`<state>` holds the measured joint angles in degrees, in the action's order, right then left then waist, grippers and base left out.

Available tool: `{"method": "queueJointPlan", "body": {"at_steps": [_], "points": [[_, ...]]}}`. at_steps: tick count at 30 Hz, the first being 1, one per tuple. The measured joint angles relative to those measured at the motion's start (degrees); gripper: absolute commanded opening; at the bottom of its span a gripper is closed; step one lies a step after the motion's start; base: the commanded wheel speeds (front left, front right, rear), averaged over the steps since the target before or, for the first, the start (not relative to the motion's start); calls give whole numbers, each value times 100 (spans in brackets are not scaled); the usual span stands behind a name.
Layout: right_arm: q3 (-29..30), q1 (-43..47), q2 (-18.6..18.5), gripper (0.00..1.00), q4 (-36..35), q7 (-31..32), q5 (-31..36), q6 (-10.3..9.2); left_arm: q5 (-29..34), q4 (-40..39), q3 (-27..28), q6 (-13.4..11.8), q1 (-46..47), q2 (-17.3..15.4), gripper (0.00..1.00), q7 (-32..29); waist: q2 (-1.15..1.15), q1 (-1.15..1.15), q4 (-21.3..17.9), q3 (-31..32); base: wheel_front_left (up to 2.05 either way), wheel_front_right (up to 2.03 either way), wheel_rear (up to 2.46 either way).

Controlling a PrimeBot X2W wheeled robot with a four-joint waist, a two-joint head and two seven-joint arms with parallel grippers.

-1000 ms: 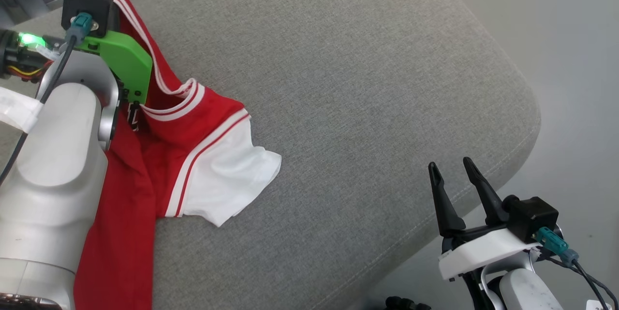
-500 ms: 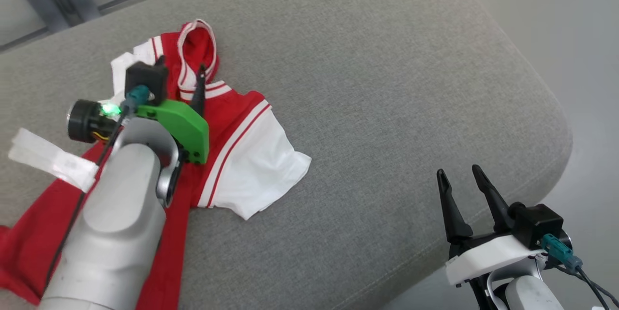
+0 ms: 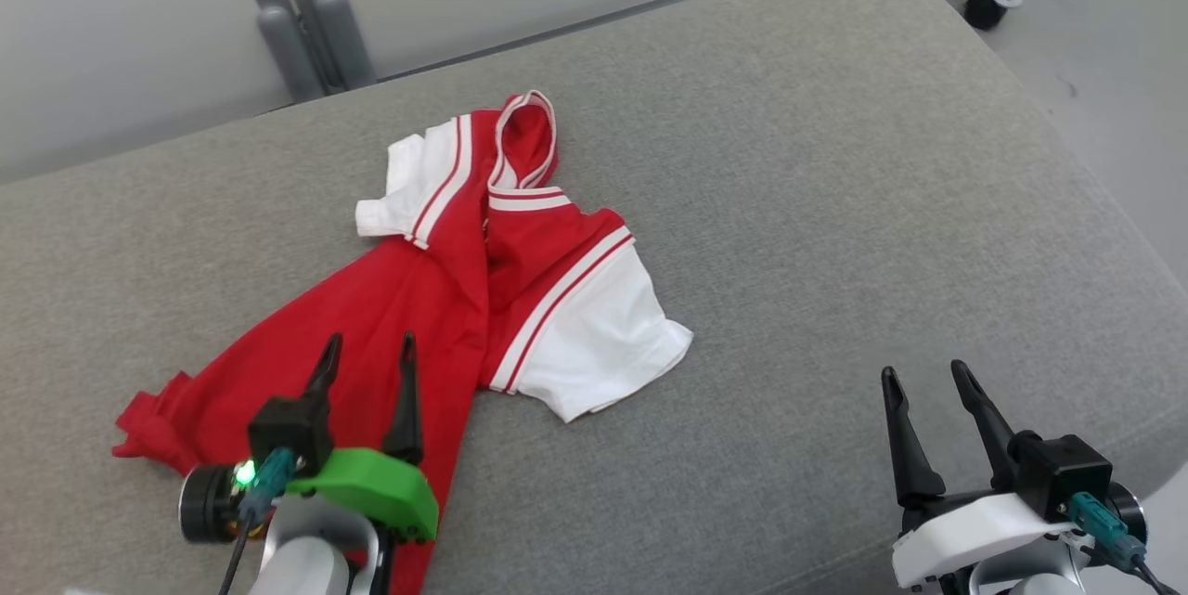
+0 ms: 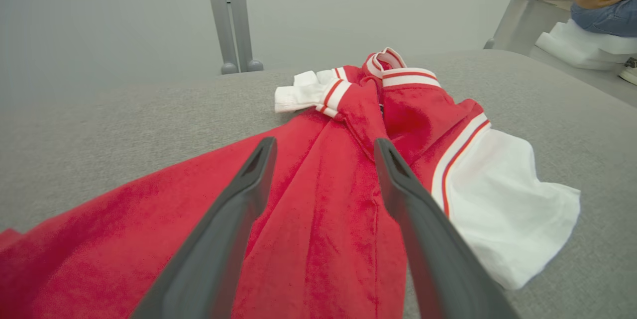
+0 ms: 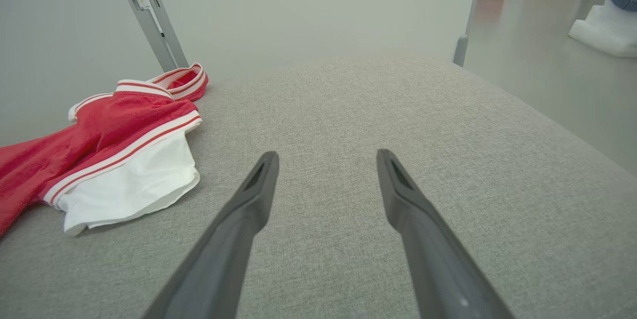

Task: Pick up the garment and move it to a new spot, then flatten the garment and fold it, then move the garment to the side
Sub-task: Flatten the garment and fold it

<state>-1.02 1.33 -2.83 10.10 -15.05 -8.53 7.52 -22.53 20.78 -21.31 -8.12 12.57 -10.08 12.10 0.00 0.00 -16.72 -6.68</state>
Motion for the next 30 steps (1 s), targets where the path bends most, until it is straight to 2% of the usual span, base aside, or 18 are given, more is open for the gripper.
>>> {"method": "queueJointPlan", "body": {"at_steps": [7, 11, 15, 23, 30], "points": [[194, 143, 0, 100, -88, 0, 235, 0, -109, -570, 380, -103, -1101, 55, 100, 270, 0, 0, 468, 227, 0, 0, 0], [255, 218, 0, 100, -111, 0, 271, 0, 151, -1134, 858, -99, -1744, 261, 100, 294, 0, 0, 689, 369, 0, 0, 0], [272, 326, -1, 100, -120, 0, 271, 0, 278, -1284, 1192, 54, -2351, 478, 100, 302, 0, 0, 893, 485, 0, 0, 0], [199, 327, 1, 100, -129, 0, 299, 0, 549, -1310, 1505, 361, -2440, 683, 100, 302, 0, 0, 1184, 606, 0, 0, 0], [131, 314, 1, 100, -99, 0, 307, 0, 624, -1290, 1558, 538, -2437, 710, 100, 303, 0, 0, 1125, 630, 0, 0, 0]]}}
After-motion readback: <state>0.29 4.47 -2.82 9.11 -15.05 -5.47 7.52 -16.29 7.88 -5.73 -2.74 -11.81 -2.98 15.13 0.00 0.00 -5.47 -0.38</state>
